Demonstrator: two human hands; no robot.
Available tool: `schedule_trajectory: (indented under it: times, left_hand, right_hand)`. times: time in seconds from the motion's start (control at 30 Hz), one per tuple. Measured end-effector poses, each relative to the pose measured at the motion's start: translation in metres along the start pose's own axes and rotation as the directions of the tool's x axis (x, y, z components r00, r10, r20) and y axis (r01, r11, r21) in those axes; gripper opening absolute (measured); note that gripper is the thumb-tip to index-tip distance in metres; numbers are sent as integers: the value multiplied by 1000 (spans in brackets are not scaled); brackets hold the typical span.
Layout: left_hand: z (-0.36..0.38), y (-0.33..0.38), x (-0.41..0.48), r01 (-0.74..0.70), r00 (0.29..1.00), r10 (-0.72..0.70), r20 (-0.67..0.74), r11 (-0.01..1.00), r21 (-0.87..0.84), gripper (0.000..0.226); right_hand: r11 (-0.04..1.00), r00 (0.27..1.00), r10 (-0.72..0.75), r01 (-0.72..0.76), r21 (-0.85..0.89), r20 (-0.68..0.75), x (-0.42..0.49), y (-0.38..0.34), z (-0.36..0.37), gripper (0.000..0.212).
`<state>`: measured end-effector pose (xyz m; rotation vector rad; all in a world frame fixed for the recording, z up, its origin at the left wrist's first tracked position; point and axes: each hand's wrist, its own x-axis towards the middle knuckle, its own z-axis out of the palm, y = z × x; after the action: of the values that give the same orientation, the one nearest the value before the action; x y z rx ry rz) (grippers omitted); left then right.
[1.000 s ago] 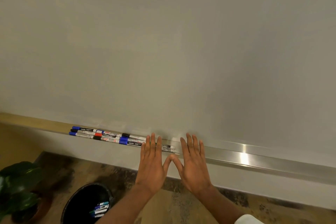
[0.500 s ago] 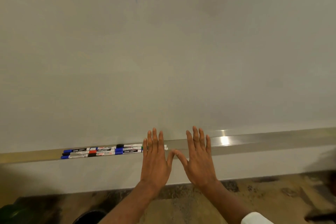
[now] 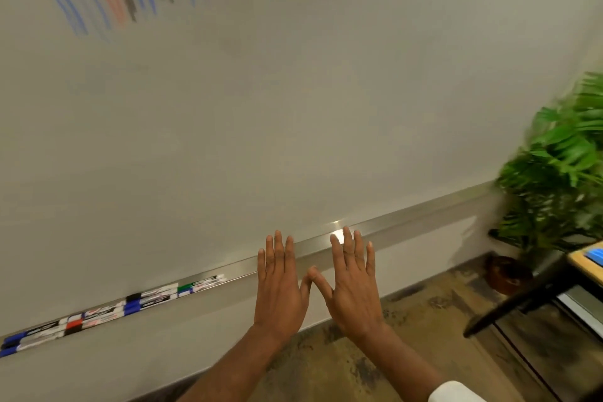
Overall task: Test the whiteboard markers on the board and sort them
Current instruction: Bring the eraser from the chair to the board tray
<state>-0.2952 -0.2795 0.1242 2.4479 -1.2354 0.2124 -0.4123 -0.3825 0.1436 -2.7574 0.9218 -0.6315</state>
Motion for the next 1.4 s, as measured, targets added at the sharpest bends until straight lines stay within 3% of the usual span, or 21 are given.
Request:
schedule_trajectory:
  times: [0.37,0.63,0.93,1.13,1.4]
  left_hand:
    - [79,216,40,-258,964,261,54,965,-56,81]
    - [139,345,73,-450,879,464,108,883,-130,78]
    - [209,465,131,-644,710,690,142,717,-266,74]
    - [249,543,173,-746,577,807,129,584,-320,74]
    - [297,632,196,-805,429,888,165,458,-376,75]
  right_hand:
    - [978,976,192,-199,-67,-99,-37,203,-84,81]
    - [892,896,410,-433,-128,-172,-58,331,-128,81]
    - [737,747,607,-657,-160,-269,-62,444,-143,79]
    - [577,589,735,-803,-145,-335,-56,513,-151,82]
    - [424,448,818,-893,-148,-360,-72,595,-169,85]
